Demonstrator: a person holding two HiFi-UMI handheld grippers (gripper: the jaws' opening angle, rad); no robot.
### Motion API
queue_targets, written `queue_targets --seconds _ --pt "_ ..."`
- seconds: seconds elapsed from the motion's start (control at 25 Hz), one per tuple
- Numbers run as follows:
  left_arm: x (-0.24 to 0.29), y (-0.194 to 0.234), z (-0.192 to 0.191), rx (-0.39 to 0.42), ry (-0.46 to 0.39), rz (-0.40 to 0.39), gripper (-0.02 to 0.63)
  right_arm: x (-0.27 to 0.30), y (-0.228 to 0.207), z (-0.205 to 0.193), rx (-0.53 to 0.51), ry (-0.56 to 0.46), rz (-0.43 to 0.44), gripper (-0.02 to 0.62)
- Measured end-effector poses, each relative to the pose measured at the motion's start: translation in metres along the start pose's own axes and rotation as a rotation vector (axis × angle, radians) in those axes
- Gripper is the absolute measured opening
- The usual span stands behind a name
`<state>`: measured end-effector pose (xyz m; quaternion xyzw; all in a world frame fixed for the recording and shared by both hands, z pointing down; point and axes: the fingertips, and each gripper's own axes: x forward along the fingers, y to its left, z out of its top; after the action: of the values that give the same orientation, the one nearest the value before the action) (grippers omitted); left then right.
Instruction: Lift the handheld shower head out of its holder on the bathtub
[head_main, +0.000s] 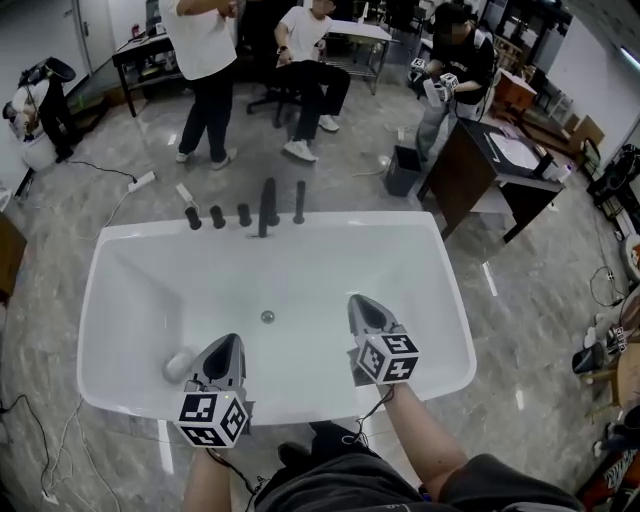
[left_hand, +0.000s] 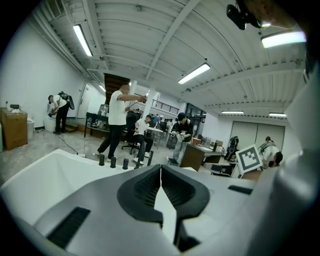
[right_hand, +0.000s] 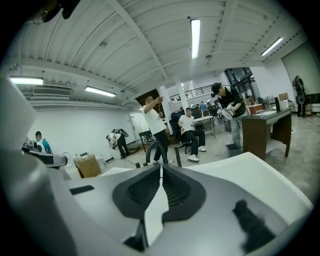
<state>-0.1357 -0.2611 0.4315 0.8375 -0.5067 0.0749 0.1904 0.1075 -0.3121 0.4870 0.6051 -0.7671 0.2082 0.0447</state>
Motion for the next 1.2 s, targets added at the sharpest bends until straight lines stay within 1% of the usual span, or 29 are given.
queue_targets --seconds 0.2,0.36,0.56,0.72,0.88,1.08,1.12,1.2 --pt "0.054 0.009 0.001 -0.024 0.01 0.037 0.015 0.059 -0.029 0.003 -0.007 0.025 0.033 0.029" --pt "0.098 0.014 0.004 -0.021 0.022 0.044 0.015 0.105 -0.057 0.003 -0.039 0.056 0.024 0.029" --pt "0.147 0.028 0.003 -0.039 0.034 0.062 0.015 0.159 -0.08 0.0 -0.052 0.074 0.047 0.029" --pt "0.183 0.035 0.007 -0.028 0.034 0.075 0.015 0.196 -0.089 -0.005 -0.056 0.081 0.083 0.029" --pt "0.212 0.047 0.011 -0.017 0.026 0.067 0.015 0.232 -0.087 -0.013 -0.08 0.097 0.115 0.029" --pt "0.236 0.078 -0.007 -0.014 0.048 0.101 0.015 0.278 -0.084 -0.032 -0.126 0.128 0.136 0.035" --pt "0.24 0.084 -0.011 -0.02 0.053 0.11 0.015 0.286 -0.085 -0.035 -0.126 0.136 0.14 0.052" --pt "0.247 0.094 -0.016 -0.032 0.064 0.125 0.015 0.302 -0.087 -0.041 -0.112 0.15 0.149 0.135"
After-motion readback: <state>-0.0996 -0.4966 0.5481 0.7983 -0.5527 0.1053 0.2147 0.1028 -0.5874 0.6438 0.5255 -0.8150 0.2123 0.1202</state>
